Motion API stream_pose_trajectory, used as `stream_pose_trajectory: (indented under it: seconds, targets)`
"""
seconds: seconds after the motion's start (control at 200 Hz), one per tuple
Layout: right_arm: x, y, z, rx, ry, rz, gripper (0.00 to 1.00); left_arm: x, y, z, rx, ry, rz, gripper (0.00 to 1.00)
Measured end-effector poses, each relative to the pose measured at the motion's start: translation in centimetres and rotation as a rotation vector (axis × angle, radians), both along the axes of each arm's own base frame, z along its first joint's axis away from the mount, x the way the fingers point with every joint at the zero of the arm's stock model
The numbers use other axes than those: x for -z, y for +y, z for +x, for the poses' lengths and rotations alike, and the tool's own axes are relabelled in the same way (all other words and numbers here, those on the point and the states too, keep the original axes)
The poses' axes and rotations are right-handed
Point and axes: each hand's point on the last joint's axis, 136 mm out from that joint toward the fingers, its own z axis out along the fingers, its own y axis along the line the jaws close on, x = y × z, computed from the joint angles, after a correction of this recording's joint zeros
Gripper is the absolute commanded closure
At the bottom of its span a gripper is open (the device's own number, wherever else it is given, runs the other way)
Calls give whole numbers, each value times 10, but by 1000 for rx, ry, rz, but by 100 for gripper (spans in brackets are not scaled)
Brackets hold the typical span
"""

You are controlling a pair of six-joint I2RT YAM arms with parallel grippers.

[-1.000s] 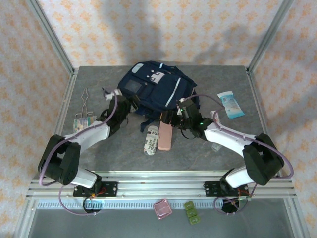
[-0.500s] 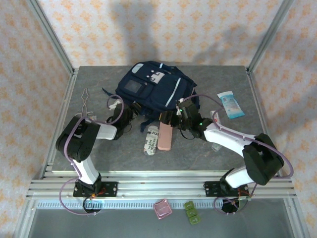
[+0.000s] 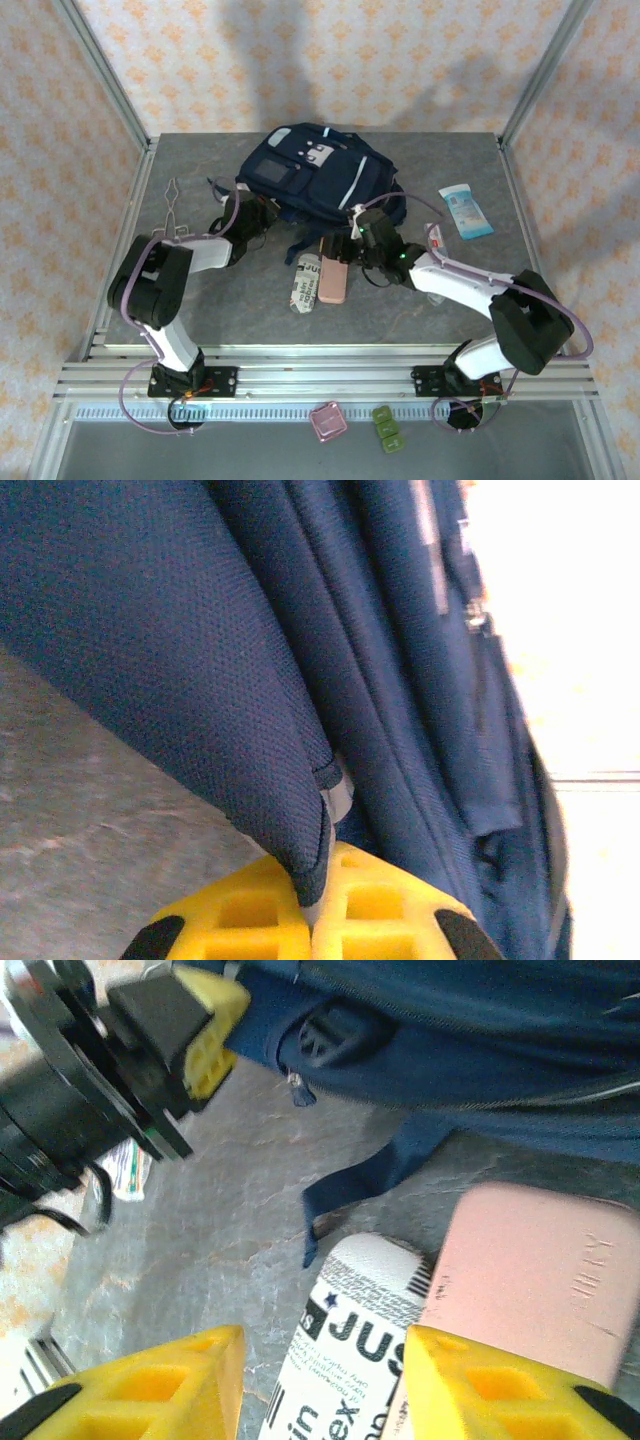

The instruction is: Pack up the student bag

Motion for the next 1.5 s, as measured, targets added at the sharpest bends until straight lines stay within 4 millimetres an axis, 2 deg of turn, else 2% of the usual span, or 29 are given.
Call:
stream_pose_trajectory:
  seconds: [0.15, 0.255, 0.37, 0.516, 0.716, 0.826, 0.901, 0.976, 1.121, 1.196, 1.271, 1.366, 1.497]
  targets:
    - [2, 22, -11, -77, -56, -16, 51, -47, -14, -5, 26, -32, -27, 100]
    - [2, 31, -2, -71, -95, -8, 49, -65, -25, -11, 43, -38, -40, 100]
    - [0, 34, 18, -15, -147, -10, 46, -67, -31, -15, 41, -15, -39, 100]
    - [-12, 36, 40, 54, -224, -9, 44, -67, -32, -16, 37, 16, -32, 100]
    - [-30, 46, 72, 134, -285, -8, 43, -84, -40, -13, 44, -4, -49, 100]
    - [-33, 49, 85, 164, -296, -18, 44, -88, -43, -12, 45, -12, -55, 100]
    - [-32, 50, 90, 177, -300, -25, 47, -90, -42, -11, 39, -16, -54, 100]
    - [-31, 50, 96, 193, -302, -33, 56, -92, -42, -10, 35, -21, -53, 100]
    - [-28, 46, 104, 216, -298, -49, 54, -93, -43, -10, 37, -22, -54, 100]
    - [-28, 44, 105, 222, -306, -58, 66, -94, -43, -9, 38, -25, -55, 100]
    - [-27, 40, 108, 227, -320, -85, 88, -98, -43, -8, 37, -31, -57, 100]
    - [-26, 34, 111, 238, -327, -105, 100, -102, -44, -7, 40, -40, -62, 100]
    - [-26, 35, 111, 222, -333, -120, 100, -103, -42, -6, 35, -41, -59, 100]
